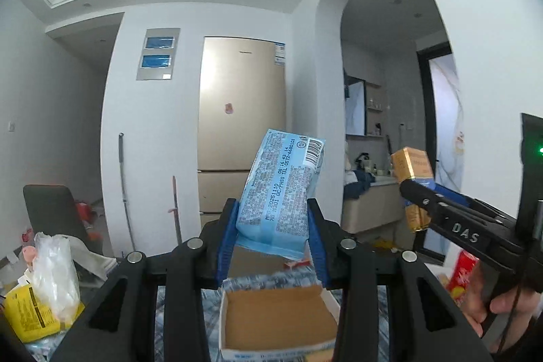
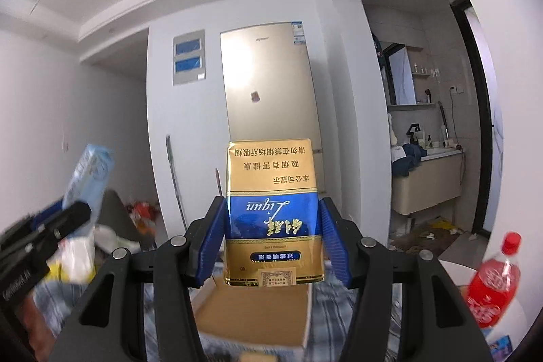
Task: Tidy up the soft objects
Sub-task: 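Carry the light-blue packet and gold pack over the white box with both grippers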
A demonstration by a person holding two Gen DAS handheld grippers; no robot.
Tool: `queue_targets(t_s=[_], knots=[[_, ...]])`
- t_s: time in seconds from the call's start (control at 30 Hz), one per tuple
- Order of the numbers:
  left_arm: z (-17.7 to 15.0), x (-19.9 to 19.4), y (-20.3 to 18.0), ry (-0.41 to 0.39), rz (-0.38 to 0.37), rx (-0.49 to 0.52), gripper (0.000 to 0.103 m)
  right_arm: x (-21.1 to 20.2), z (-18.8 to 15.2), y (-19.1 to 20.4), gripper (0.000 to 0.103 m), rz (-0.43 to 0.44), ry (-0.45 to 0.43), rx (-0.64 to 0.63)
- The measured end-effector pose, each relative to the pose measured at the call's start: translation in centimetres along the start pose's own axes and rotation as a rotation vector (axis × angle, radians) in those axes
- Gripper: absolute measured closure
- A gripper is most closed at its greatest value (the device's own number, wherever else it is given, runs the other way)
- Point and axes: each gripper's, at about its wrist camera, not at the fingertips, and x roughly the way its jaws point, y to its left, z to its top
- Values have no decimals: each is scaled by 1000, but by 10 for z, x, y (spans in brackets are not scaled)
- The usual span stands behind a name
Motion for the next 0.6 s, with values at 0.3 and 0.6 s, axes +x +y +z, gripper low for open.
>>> queue_targets(t_s=[0.3,0.6], knots=[[-5,51,25,10,43,-115,62,37,5,2,49,-24,-39,31],[-53,111,41,205,82,-112,62,79,-52,-4,49,-25,93,-22]])
